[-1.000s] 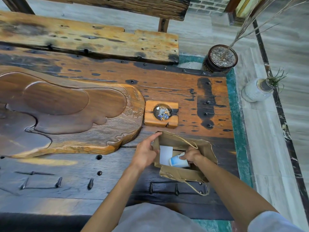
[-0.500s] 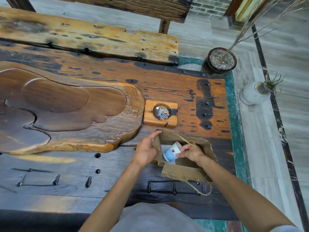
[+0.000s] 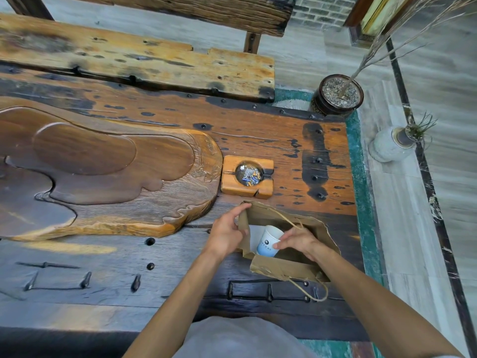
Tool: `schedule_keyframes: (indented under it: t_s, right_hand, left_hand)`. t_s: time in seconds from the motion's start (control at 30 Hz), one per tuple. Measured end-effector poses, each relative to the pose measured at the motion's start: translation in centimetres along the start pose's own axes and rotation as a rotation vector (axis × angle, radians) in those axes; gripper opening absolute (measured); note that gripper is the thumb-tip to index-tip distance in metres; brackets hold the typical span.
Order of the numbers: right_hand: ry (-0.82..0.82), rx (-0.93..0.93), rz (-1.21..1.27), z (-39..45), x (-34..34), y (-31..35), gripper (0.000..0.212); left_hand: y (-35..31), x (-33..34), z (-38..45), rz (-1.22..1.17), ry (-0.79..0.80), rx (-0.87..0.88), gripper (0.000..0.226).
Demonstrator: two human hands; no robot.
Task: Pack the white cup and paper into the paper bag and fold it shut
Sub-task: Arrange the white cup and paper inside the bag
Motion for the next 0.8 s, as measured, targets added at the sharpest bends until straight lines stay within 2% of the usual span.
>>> schedule_keyframes:
  t_s: [0.13, 0.3, 0.4, 0.5, 0.6, 0.73, 0.8]
  right_hand:
    - [0.002, -0.008, -0.026, -0.3, -0.2, -0.2, 0.058]
    - [0.061, -0.006, 0.017, -0.7, -0.3, 0.0, 0.058]
    - [0.065, -0.013, 0.047, -0.6, -0.3, 0.2, 0.049]
    - [-0.083, -0.084, 0.014, -0.5, -1.2, 0.5, 0.025]
    - [-0.174, -0.15, -0.093, -0.2, -1.5, 0.2, 0.013]
    - [-0.18, -0.146, -0.121, 0.2, -1.3, -0.5, 0.027]
    - [-0.183, -0.116, -0.112, 0.7, -1.2, -1.2, 0.028]
  left_hand:
    - [-0.7, 0.0, -0.6, -0.022, 0.014, 0.003, 0.063]
    - [-1.0, 0.0, -0.9, -0.014, 0.015, -0.004, 0.064]
    - [-1.0, 0.0, -1.0, -0.01, 0.023, -0.005, 0.064]
    - [-1.2, 0.0, -1.0, -0.01, 0.017, 0.001, 0.064]
    - [-1.5, -0.1, -1.3, -0.004, 0.019, 0.01, 0.063]
    - [-1.6, 0.2, -1.4, -0.027, 0.035, 0.002, 0.064]
    - [-1.5, 0.3, -1.2, -0.015, 0.031, 0.009, 0.065]
Point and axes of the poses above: each hand's wrist, its own z-axis towards the middle knuckle, its own x-axis out of the palm, y = z × x, the point moved 7 cm from there along z, towards the middle knuckle, and after that the axes turned 3 degrees about -x, right-handed, at the moved point
